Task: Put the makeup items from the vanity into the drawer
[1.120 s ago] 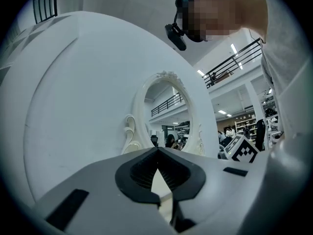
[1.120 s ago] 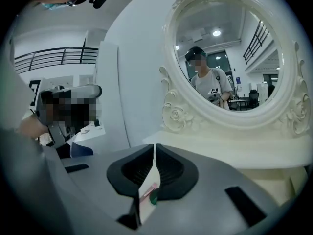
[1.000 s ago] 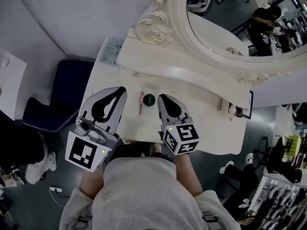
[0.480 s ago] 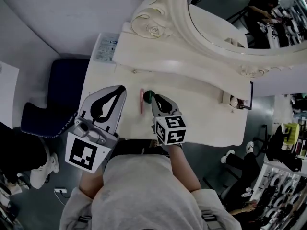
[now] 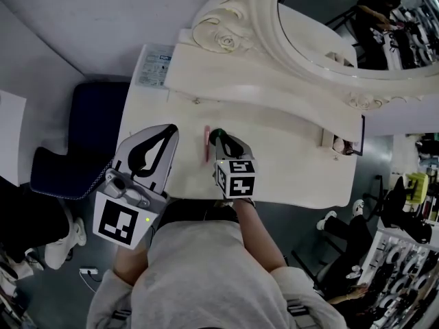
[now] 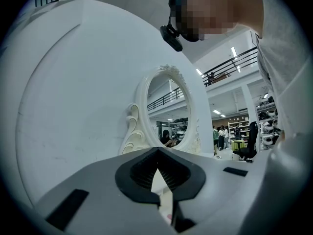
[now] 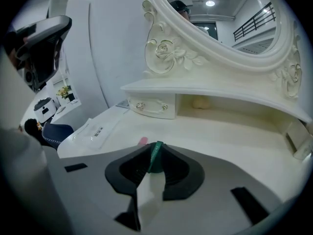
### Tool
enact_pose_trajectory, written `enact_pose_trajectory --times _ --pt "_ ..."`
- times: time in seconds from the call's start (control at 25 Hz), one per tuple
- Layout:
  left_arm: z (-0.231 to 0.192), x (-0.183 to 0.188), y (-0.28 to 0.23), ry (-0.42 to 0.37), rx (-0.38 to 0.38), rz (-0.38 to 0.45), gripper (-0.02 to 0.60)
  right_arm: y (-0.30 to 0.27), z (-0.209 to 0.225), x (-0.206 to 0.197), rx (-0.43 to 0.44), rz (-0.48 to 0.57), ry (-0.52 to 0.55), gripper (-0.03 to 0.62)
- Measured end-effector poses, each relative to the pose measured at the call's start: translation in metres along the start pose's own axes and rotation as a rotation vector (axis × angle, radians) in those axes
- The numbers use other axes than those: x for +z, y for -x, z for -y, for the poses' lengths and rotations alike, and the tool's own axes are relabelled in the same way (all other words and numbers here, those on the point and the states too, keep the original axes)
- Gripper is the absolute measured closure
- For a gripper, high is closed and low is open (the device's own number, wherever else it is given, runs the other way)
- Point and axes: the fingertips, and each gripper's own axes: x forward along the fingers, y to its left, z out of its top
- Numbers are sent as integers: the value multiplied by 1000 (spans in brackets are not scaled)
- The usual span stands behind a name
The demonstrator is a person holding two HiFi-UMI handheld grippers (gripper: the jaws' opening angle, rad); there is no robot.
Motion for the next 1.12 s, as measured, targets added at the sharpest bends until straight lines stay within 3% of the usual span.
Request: enact_pose_trajectory --times 0.08,0.32,0.64,1.12 --pt "-4 0 2 4 7 -1 568 -4 -1 -1 -5 -14 0 517" --pt "-8 -3 3 7 9 -14 568 -11 -2 -6 -41 -53 48 511" --pt "-7 -4 2 5 3 -10 568 -12 -5 -6 -24 -38 36 572" --pt "7 1 0 1 -2 -20 568 35 -3 45 41 145 5 572"
